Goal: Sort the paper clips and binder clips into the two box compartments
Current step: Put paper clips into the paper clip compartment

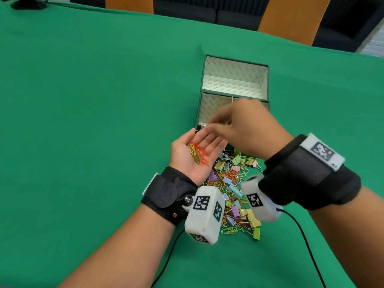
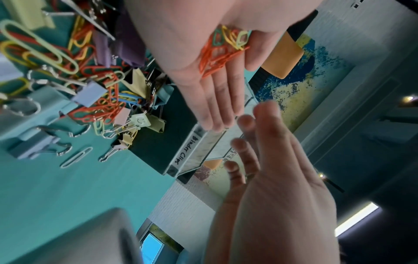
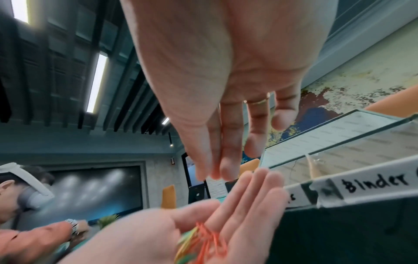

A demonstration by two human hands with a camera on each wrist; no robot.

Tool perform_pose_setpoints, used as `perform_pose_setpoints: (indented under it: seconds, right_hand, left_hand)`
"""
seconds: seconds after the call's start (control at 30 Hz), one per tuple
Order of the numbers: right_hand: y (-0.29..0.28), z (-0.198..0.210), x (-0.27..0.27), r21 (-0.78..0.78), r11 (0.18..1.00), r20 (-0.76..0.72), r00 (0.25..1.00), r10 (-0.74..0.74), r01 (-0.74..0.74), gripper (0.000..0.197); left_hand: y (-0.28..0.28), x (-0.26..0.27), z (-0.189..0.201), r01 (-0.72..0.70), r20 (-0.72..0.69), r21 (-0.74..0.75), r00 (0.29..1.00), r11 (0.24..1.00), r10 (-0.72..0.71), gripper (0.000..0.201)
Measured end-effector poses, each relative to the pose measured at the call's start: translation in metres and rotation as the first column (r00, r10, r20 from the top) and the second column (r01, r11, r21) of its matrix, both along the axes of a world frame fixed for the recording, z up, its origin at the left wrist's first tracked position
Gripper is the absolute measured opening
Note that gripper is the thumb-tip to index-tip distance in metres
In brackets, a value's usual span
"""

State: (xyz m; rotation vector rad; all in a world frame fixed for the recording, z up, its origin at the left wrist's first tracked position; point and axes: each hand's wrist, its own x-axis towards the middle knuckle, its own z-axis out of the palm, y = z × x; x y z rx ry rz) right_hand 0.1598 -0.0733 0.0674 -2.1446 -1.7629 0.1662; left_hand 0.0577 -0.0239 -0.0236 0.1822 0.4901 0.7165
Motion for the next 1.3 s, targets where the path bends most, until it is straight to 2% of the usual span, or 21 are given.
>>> perform_pose_setpoints:
  seconds: [0.1,0.2,0.3,0.37,0.6,0.67,0.77,0.9,1.0,1.1,1.2,1.3]
  right_hand:
    - [-0.008,-0.010,-0.009,-0.117,0.993,0.072,0.997,0.013,-0.004,0.015]
    - [-0.010,-0.018,-0.015,-0.163,0.987,0.148,0.989,0.020,0.004,0.020]
    - [-0.007,-0.028,-0.024,-0.160,0.987,0.194,0.980,0.047,-0.016,0.016]
    - [-0.006,-0.033,-0.027,-0.152,0.988,0.166,0.985,0.038,-0.012,0.015]
    - [-0.002,-0.034,-0.019,-0.100,0.993,-0.131,0.989,-0.071,0.058,0.010]
    - [-0.002,-0.033,-0.017,-0.095,0.993,-0.170,0.982,-0.082,0.066,0.011]
    - [-0.003,-0.031,-0.017,-0.122,0.992,-0.108,0.993,-0.051,0.038,0.002]
    - [-0.002,-0.033,-0.021,-0.264,0.964,0.091,0.996,0.008,0.017,0.023]
    - [-0.002,-0.037,-0.026,-0.264,0.965,0.176,0.983,0.044,0.004,0.016]
    - [-0.002,-0.039,-0.026,-0.241,0.970,0.140,0.990,0.020,0.015,0.013]
    - [-0.003,-0.038,-0.019,-0.191,0.981,0.019,0.999,-0.037,0.040,0.007]
    - [-0.006,-0.036,-0.013,-0.152,0.987,-0.014,0.999,-0.045,0.042,0.008]
  left_hand:
    - [-0.006,0.000,0.006,0.020,0.007,0.029,1.000,0.999,-0.020,0.054]
    - [-0.008,0.001,0.006,0.011,0.045,0.027,0.999,1.000,-0.012,0.066]
    - [-0.003,0.001,-0.005,0.016,0.030,0.030,0.999,0.999,-0.017,0.063]
    - [0.000,0.000,-0.010,0.028,0.004,0.017,1.000,0.999,-0.028,0.054]
    - [0.002,0.000,-0.008,0.039,0.005,0.075,0.999,0.996,-0.040,0.049]
    - [0.002,0.001,-0.008,0.029,0.014,0.074,0.999,0.997,-0.030,0.049]
    - [0.003,-0.001,-0.006,0.018,-0.011,0.066,1.000,0.998,-0.017,0.048]
    - [0.001,0.000,-0.004,0.013,-0.032,0.004,0.999,1.000,-0.013,0.046]
    - [0.000,-0.001,-0.005,-0.004,-0.037,-0.026,0.999,1.000,0.003,0.050]
    - [0.000,-0.002,-0.004,-0.004,-0.018,-0.024,1.000,1.000,0.003,0.054]
    - [0.000,-0.003,0.000,-0.023,0.042,-0.040,0.999,0.999,0.025,0.046]
    - [0.000,-0.003,-0.001,-0.030,0.051,-0.037,0.998,0.999,0.032,0.046]
